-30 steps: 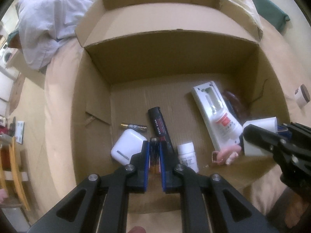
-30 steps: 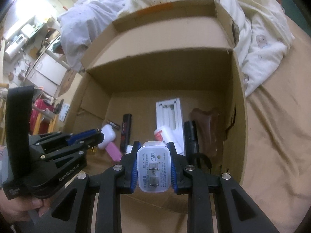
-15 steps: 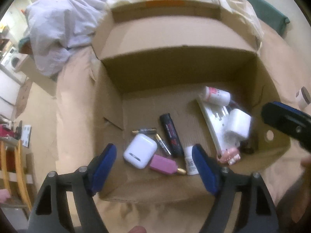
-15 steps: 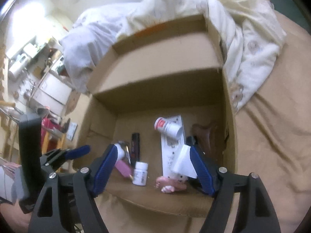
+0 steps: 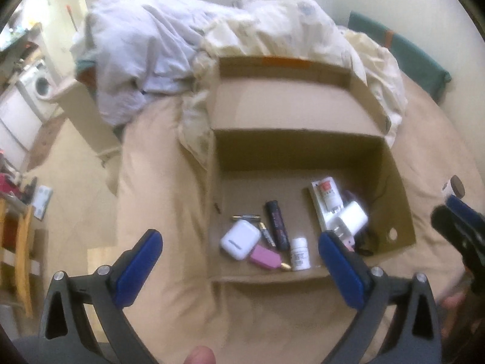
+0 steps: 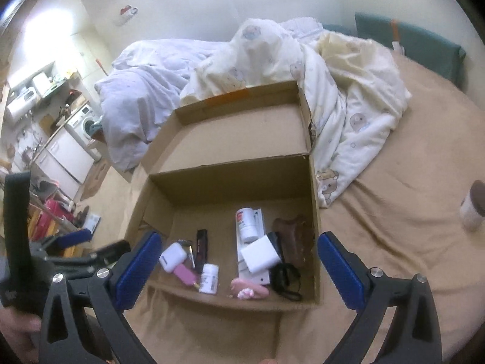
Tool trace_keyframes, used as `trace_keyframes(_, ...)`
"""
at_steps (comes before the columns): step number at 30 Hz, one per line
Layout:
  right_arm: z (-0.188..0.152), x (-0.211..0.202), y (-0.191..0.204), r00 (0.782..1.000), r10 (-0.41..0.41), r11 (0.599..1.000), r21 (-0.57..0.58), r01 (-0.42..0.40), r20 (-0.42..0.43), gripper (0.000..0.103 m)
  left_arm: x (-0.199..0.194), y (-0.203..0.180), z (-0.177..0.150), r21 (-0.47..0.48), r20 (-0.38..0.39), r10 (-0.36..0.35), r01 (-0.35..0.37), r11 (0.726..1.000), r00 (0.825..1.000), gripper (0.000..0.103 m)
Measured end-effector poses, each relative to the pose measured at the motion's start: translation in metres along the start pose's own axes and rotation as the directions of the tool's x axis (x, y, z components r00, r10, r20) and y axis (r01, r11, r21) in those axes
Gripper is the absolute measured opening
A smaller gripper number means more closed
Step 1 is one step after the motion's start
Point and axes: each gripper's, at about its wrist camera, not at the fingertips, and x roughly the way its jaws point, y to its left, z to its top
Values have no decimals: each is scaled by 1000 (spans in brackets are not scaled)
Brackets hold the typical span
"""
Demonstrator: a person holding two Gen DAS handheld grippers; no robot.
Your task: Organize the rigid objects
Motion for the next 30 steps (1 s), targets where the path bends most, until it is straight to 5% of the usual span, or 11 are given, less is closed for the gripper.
trace_keyframes(7, -22, -45, 16, 998, -24, 999, -47, 27, 62, 103, -46, 15, -29, -17, 118, 0, 2, 1000, 993, 102)
trace_keyframes(17, -54, -65, 21, 988, -91, 993, -69, 100, 123, 103, -46, 19, -67, -57, 110, -22, 28, 998, 994, 102)
trace_keyframes(30, -75, -31, 8, 997, -76, 997, 20, 75, 19, 103, -30, 14, -72, -38, 82, 62, -59, 998, 995, 102)
